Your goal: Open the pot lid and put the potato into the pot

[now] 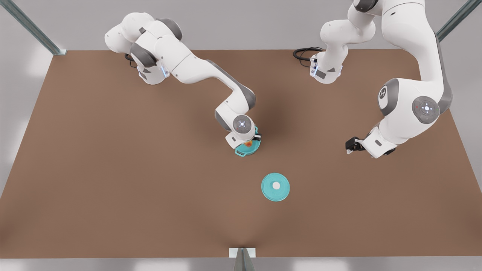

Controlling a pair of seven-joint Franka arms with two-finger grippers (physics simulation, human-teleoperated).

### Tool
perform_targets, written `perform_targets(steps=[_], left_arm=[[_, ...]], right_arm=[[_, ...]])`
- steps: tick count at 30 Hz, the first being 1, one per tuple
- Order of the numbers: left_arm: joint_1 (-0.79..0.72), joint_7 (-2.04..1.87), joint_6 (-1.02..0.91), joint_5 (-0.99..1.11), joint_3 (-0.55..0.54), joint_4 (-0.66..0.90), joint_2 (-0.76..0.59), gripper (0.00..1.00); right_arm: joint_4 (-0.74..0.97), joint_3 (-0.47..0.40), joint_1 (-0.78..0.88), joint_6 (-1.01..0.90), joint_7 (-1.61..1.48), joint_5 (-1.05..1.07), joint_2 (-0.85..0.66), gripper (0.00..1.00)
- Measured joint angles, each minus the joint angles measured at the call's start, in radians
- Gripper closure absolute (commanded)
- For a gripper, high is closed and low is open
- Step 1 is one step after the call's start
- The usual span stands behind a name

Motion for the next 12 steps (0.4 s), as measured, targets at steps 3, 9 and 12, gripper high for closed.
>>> perform_targets(steps=[3, 9, 12], left_arm=[[0.001, 0.001, 0.002, 0.0, 0.0, 0.0, 0.002, 0.0], [0.002, 0.001, 0.006, -0.001, 0.0, 0.003, 0.001, 0.0], [0.0, 0.001, 0.006, -0.002, 0.0, 0.003, 0.0, 0.0]], right_arm=[[-0.057, 0.0, -0.177, -0.055, 0.004, -0.011, -0.173, 0.0], [-0.179, -0.001, -0.773, -0.312, -0.172, -0.131, -0.461, 0.0], [-0.276, 0.001, -0.828, -0.351, -0.267, -0.158, -0.534, 0.0]])
